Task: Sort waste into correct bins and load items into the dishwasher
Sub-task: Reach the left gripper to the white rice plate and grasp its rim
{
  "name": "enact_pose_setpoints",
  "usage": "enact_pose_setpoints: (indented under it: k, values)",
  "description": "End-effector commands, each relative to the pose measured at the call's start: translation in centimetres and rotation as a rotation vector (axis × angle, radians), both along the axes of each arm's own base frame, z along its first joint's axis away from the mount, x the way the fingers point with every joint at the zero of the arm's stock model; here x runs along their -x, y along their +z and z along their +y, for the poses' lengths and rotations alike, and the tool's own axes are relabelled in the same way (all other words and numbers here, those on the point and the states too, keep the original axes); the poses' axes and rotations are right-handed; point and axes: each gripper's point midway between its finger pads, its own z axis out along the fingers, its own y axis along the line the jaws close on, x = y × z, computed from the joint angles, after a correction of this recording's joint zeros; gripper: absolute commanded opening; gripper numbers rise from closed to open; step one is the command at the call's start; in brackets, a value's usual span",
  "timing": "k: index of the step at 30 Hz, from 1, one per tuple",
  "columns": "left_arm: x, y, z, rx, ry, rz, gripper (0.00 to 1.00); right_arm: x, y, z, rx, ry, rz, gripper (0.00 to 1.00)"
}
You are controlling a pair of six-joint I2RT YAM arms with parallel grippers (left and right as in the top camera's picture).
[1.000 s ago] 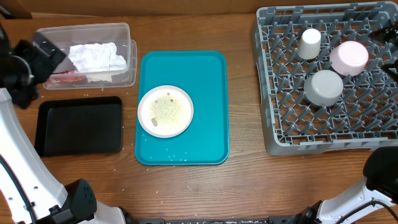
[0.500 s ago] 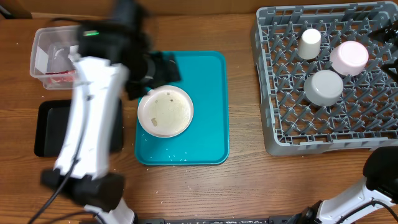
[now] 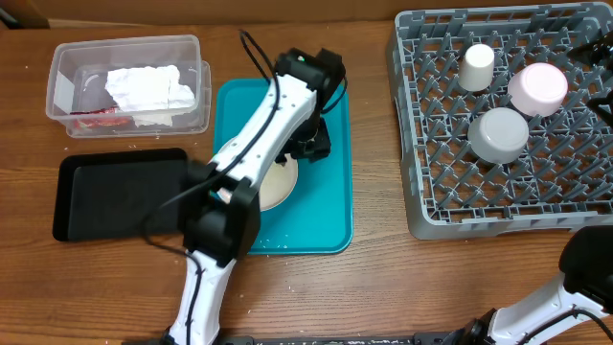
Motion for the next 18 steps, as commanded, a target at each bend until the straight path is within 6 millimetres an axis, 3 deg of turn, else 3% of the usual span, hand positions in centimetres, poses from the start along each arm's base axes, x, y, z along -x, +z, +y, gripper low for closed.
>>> enact_pose_setpoints:
  k: [1,7,18]
  values:
    - [-0.8,-3.6,0.6,-0.041,0.024,0.036,0.52,0.0,0.5,0.1,0.007,0.002,-0.013,1.0]
    - [-1.3,-6.5,-0.2,-0.052,0.011,0.039,0.46,0.0,0.5,0.1,0.007,0.002,-0.013,1.0]
    - [-1.7,-6.7,0.3,-0.097,0.025,0.013,0.29,0.0,0.5,0.1,0.007,0.002,-0.013,1.0]
